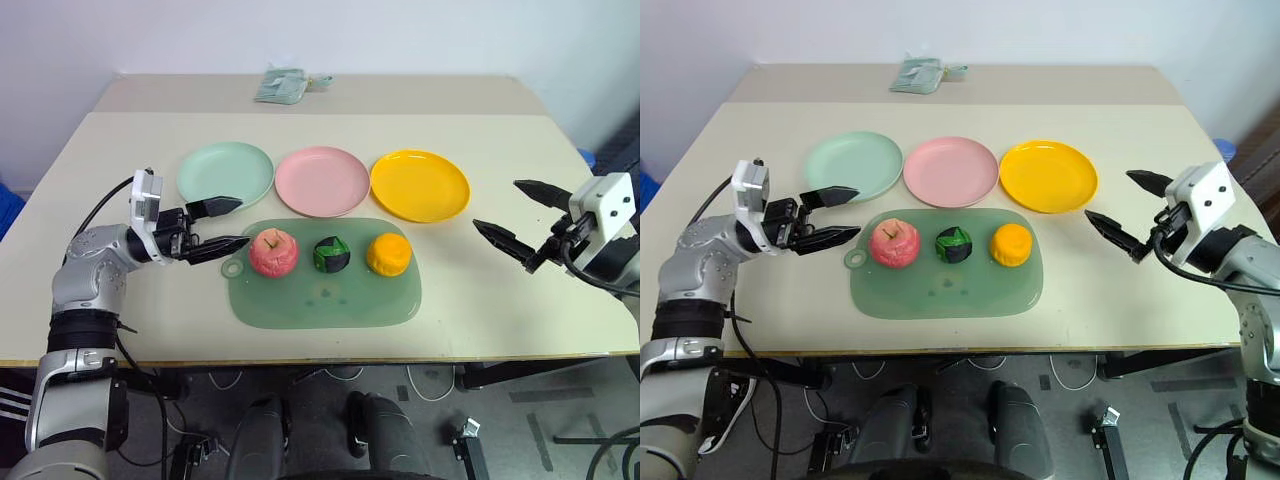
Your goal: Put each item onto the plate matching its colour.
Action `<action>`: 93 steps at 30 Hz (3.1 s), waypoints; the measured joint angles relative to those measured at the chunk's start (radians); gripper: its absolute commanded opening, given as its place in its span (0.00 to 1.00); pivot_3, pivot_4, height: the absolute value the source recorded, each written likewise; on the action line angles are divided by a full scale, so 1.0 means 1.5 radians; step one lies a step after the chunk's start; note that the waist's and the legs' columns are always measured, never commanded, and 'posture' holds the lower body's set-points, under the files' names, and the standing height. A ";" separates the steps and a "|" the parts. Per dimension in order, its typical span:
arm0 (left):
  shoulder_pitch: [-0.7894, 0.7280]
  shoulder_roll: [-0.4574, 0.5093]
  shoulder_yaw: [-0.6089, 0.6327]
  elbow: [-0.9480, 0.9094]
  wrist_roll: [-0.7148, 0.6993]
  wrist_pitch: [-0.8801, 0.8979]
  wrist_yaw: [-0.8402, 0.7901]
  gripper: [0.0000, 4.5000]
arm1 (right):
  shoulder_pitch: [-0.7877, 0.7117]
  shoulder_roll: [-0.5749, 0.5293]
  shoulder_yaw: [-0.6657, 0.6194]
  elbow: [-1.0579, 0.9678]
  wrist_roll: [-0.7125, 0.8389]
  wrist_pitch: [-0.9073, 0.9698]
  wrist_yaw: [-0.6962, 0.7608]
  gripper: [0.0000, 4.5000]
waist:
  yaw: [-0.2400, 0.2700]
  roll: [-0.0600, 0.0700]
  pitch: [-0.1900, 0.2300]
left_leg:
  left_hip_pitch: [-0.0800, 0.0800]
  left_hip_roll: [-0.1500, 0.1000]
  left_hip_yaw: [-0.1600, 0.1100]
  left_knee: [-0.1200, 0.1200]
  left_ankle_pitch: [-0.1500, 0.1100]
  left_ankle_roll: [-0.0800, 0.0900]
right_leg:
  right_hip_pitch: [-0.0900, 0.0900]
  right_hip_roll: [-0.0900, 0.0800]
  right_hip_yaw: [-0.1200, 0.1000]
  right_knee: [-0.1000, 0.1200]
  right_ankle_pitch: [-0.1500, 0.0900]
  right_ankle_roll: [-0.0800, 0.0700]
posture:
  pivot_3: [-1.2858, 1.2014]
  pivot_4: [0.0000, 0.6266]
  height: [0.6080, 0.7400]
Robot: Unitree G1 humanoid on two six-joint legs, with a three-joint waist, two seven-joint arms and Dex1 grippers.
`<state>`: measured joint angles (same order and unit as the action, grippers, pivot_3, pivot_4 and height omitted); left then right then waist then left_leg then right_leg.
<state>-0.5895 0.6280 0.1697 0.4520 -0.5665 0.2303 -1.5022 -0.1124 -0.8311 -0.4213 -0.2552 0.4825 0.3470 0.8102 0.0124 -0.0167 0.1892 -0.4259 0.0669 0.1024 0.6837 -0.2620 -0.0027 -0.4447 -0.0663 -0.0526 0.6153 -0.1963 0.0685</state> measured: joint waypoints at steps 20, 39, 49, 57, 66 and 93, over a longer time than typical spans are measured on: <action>-0.042 0.106 0.014 0.069 0.022 0.034 -0.058 0.99 | -0.096 0.012 0.087 -0.112 0.126 0.142 0.014 1.00 | -0.011 0.000 0.000 | 0.000 0.000 -0.001 0.000 0.000 0.000 | 0.000 0.000 0.000 0.000 -0.001 -0.001 | 0.52 0.24 1.00; -0.035 -0.020 -0.059 0.067 0.120 -0.153 -0.021 0.99 | -0.094 0.004 0.173 -0.207 0.169 0.175 0.061 1.00 | 0.001 0.000 0.000 | 0.000 0.000 0.000 0.001 0.000 0.000 | 0.000 0.000 0.000 0.000 -0.001 -0.002 | 0.52 0.24 1.00; -0.035 -0.054 -0.079 0.070 0.126 -0.192 -0.014 0.99 | -0.053 0.013 0.171 -0.207 0.158 0.156 0.049 1.00 | 0.000 0.000 0.000 | 0.000 0.000 -0.001 0.001 0.000 0.000 | 0.000 0.000 0.000 0.001 -0.001 -0.001 | 0.52 0.24 1.00; -0.035 -0.055 -0.101 0.070 0.157 -0.212 0.008 0.99 | -0.053 0.013 0.170 -0.207 0.160 0.152 0.044 1.00 | 0.001 0.000 0.000 | 0.000 0.000 -0.001 0.001 0.000 0.000 | 0.000 0.000 0.000 0.000 -0.001 -0.001 | 0.52 0.24 1.00; -0.038 -0.076 -0.118 0.084 0.188 -0.250 0.045 0.64 | -0.039 0.010 0.170 -0.211 0.164 0.157 0.048 1.00 | 0.000 0.000 0.000 | 0.000 0.000 -0.001 0.001 0.000 0.000 | 0.000 0.000 0.000 0.001 -0.001 -0.001 | 0.52 0.24 1.00; -0.404 -0.333 -0.083 0.572 0.354 -0.342 0.614 0.98 | -0.164 0.136 0.195 -0.032 -0.080 0.090 -0.212 1.00 | -0.001 -0.001 0.000 | -0.001 0.000 0.000 0.000 0.000 0.001 | 0.000 0.001 0.000 0.000 0.001 0.002 | 0.52 0.24 1.00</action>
<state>-1.1960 0.1291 0.0446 1.3103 -0.0351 -0.2833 -0.5810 -0.3582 -0.6273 -0.1284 -0.3030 0.3621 0.4822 0.4915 0.0110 -0.0183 0.1891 -0.4267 0.0664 0.1017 0.6834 -0.2623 -0.0018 -0.4447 -0.0650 -0.0528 0.6147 -0.1948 0.0715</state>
